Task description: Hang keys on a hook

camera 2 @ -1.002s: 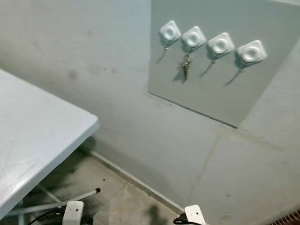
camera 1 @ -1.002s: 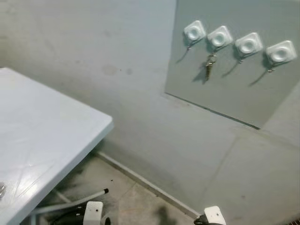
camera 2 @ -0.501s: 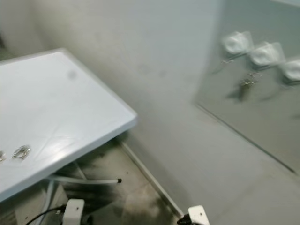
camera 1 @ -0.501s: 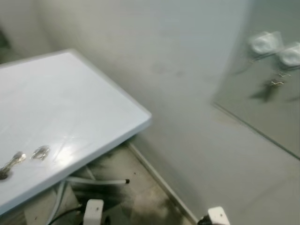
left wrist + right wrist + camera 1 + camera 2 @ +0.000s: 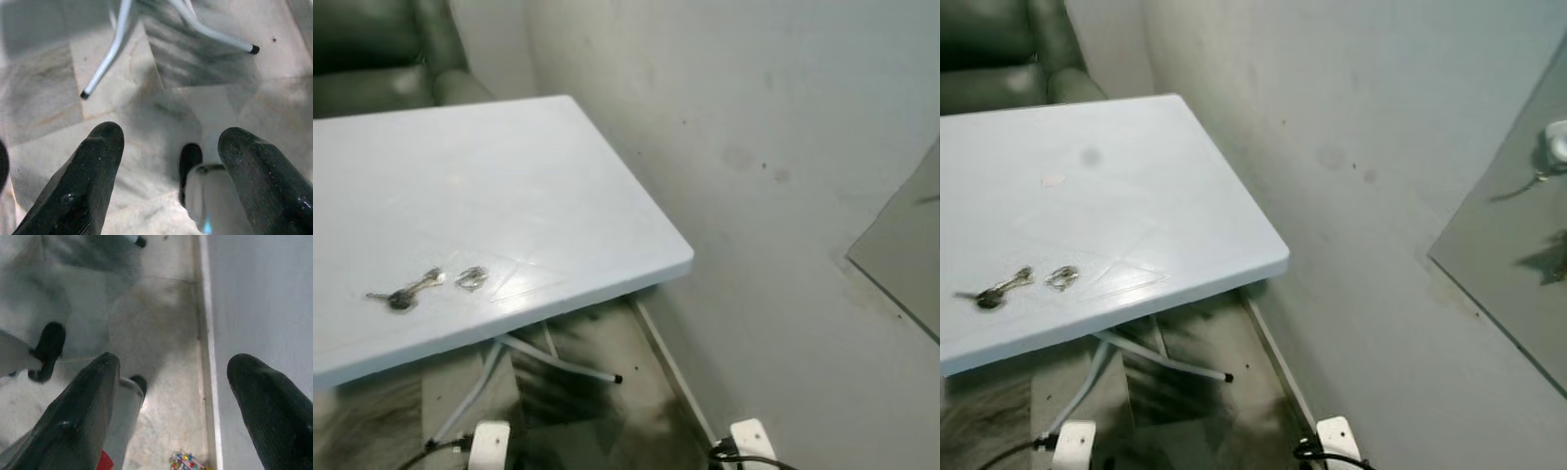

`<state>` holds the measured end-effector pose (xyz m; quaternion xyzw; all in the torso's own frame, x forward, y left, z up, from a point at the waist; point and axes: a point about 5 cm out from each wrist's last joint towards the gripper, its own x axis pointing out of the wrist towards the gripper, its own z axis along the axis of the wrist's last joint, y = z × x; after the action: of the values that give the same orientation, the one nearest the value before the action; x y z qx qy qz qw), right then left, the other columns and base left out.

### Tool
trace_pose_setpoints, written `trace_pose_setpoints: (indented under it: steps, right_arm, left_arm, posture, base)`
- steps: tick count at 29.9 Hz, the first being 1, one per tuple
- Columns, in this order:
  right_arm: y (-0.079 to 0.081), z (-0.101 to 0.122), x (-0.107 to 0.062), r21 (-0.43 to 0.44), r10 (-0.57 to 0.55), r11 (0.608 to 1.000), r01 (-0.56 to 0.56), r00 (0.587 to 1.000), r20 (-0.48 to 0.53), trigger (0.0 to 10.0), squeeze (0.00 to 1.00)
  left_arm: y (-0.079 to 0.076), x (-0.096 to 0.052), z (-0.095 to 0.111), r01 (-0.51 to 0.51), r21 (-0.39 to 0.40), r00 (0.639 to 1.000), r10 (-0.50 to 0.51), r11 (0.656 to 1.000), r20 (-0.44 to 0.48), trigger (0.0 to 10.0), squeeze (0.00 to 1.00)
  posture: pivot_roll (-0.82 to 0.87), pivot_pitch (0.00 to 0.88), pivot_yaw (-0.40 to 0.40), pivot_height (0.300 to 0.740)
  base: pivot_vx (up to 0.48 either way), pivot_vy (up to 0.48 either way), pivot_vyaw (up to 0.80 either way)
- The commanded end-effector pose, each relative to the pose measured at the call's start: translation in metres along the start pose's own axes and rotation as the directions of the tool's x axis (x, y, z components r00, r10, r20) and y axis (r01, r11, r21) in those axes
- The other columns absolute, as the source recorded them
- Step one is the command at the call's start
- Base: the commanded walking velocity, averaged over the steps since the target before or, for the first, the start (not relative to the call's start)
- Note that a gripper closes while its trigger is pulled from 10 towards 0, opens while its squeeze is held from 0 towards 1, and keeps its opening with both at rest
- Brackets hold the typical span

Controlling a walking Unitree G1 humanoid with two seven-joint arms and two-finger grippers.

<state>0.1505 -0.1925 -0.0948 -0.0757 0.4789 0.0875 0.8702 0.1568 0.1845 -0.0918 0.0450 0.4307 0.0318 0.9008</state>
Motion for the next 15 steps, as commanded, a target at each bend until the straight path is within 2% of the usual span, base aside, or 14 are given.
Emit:
trace_pose_setpoints:
  steps: [1, 15]
  right_arm:
    - [-0.0031, -0.0051, -0.0014, 0.016, -0.013, 1.0, 0.014, 1.0, -0.019, 10.0, 0.0]
    - [-0.0036, -0.0115, -0.003, 0.021, -0.015, 1.0, 0.016, 0.999, -0.041, 10.0, 0.0]
  left_arm:
    - [-0.0018, -0.0021, -0.0081, 0.008, -0.009, 0.999, -0.008, 1.0, -0.031, 10.0, 0.0]
    - [-0.0002, -0.0027, -0.0101, -0.003, -0.044, 0.999, 0.002, 0.999, -0.037, 10.0, 0.0]
  posture:
    - [-0.04, 0.0, -0.047, 0.74]
    - [-0.04, 0.0, -0.053, 0.74]
  base:
    - [0.0, 0.0, 0.8]
    - [0.0, 0.0, 0.8]
